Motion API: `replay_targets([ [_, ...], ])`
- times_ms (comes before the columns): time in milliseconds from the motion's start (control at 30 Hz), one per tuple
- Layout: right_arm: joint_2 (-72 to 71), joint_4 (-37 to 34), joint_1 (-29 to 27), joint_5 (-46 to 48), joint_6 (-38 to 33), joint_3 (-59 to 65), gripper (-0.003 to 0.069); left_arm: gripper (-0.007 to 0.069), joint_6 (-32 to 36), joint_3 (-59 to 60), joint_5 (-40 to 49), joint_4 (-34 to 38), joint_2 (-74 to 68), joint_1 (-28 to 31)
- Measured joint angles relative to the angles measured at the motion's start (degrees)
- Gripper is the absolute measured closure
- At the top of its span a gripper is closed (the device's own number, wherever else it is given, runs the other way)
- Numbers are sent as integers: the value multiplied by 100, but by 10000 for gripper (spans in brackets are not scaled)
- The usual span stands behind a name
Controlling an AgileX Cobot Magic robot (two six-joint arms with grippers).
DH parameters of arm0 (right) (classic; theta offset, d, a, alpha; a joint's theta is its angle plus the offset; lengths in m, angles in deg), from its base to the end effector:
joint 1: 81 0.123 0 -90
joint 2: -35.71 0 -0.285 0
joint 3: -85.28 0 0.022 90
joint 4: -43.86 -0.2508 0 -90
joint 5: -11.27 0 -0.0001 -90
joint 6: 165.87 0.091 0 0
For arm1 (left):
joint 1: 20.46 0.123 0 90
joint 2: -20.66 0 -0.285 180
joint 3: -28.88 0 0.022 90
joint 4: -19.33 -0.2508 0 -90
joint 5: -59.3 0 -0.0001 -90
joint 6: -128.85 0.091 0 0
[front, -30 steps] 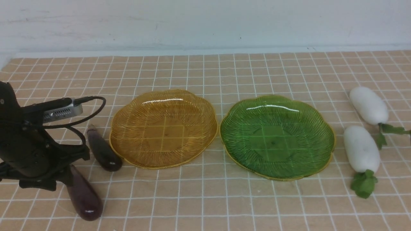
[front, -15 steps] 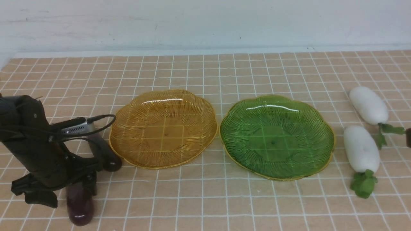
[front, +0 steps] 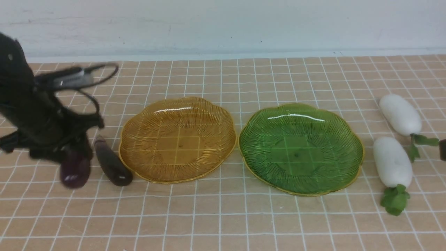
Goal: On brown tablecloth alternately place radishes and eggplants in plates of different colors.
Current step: 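Pick up the eggplant and place it in the yellow plate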
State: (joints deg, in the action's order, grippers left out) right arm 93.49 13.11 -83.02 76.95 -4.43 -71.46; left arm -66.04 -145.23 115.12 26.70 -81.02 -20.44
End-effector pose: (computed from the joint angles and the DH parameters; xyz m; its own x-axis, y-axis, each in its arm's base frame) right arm 0.1418 0.0374 0.3603 -0.7778 -0.0465 -0.6267 -0.3132 0.8933 0.3223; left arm 0.3295 -0.0095 0.2607 -0.9147 -0.3248 -0.2406 -0.2836 0.9398 -0.1905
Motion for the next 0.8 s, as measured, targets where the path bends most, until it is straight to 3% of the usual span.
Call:
replay_targets([
  [133, 0, -13, 0, 0, 0, 0, 676, 332, 277, -327, -1221, 798, -247, -511],
  [300, 0, -13, 0, 0, 0, 0, 676, 305, 295, -534, -1910, 1031, -805, -807],
  [433, 0, -13, 0, 6, 0, 0, 676, 242, 295, -714, -1924, 1238, -1193, -864],
  [667, 0, -13, 0, 30, 0, 0, 676, 43, 309, -911, -1872, 1467, -1379, -849],
  [733, 0, -13, 0, 39, 0, 0, 676, 41, 326, -1014, -1730, 1376, -1357, -769],
  [800, 0, -13, 0, 66, 0, 0, 676, 109, 281, -1143, -1385, 1125, -1262, -538],
])
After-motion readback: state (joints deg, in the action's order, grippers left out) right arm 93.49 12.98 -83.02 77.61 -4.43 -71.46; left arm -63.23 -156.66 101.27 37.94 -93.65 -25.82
